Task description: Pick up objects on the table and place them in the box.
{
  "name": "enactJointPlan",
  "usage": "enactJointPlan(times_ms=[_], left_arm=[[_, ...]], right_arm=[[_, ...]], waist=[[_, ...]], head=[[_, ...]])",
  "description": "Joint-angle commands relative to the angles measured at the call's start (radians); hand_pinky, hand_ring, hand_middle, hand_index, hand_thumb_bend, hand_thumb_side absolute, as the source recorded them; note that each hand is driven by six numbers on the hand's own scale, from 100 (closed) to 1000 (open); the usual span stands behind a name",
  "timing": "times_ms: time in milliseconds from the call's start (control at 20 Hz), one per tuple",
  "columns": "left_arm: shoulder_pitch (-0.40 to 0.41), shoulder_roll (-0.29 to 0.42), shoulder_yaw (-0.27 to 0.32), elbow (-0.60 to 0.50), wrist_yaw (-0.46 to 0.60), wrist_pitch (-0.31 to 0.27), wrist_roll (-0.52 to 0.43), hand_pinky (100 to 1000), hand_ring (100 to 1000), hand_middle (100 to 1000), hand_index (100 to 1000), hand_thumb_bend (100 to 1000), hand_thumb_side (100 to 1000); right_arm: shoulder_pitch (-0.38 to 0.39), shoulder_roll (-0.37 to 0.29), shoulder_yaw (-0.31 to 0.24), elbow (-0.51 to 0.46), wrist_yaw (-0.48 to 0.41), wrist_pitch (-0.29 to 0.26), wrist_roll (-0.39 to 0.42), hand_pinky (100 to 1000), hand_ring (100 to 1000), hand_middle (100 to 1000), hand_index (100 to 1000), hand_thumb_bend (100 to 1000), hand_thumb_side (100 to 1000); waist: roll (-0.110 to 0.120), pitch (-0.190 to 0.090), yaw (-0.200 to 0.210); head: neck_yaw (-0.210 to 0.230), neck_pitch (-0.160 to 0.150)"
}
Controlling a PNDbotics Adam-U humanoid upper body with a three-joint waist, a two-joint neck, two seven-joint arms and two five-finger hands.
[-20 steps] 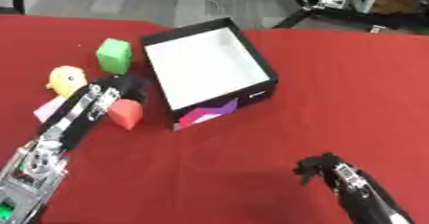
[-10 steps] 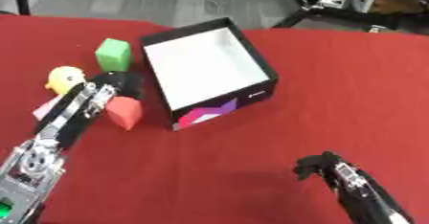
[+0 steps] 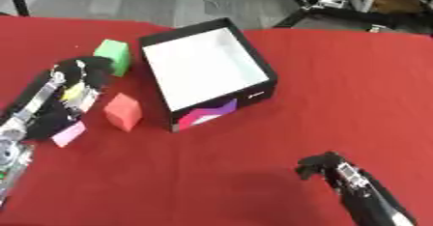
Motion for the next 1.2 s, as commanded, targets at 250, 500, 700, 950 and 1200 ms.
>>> enactJointPlan(times_ms=[250, 500, 700, 950, 1200], left_arm=[[0.026, 0.221, 0.029, -0.021, -0.198, 0.0, -0.227, 796, 712, 786, 945, 100, 845], [0.042, 0.22, 0.038, -0.021, -0.282, 0.085, -0.238, 783, 684, 774, 944, 100, 888], [0.048, 0.216, 0.035, -0.021, -0.317, 0.133, -0.234, 780, 682, 766, 941, 100, 885], [0.054, 0.213, 0.029, -0.021, -0.332, 0.164, -0.24, 777, 681, 763, 939, 100, 898], [0.063, 0.209, 0.036, -0.021, -0.371, 0.205, -0.245, 774, 686, 766, 940, 100, 845]], right_arm=[[0.007, -0.008, -0.005, -0.008, 0.006, -0.006, 0.0, 1000, 753, 522, 704, 100, 1000], [0.007, -0.008, -0.006, -0.008, 0.006, -0.006, -0.001, 1000, 753, 521, 703, 100, 1000], [0.007, -0.007, -0.007, -0.008, 0.007, -0.007, -0.002, 1000, 753, 521, 703, 100, 1000], [0.006, -0.008, -0.007, -0.009, 0.007, -0.007, -0.002, 1000, 753, 520, 703, 100, 1000], [0.006, -0.008, -0.008, -0.01, 0.006, -0.007, -0.004, 1000, 753, 520, 703, 100, 1000]], waist=[[0.012, -0.02, 0.001], [0.012, -0.019, 0.001], [0.012, -0.018, 0.001], [0.012, -0.017, 0.001], [0.011, -0.017, 0.002]], head=[[-0.002, 0.007], [-0.004, 0.007], [-0.007, 0.007], [-0.009, 0.007], [-0.011, 0.007]])
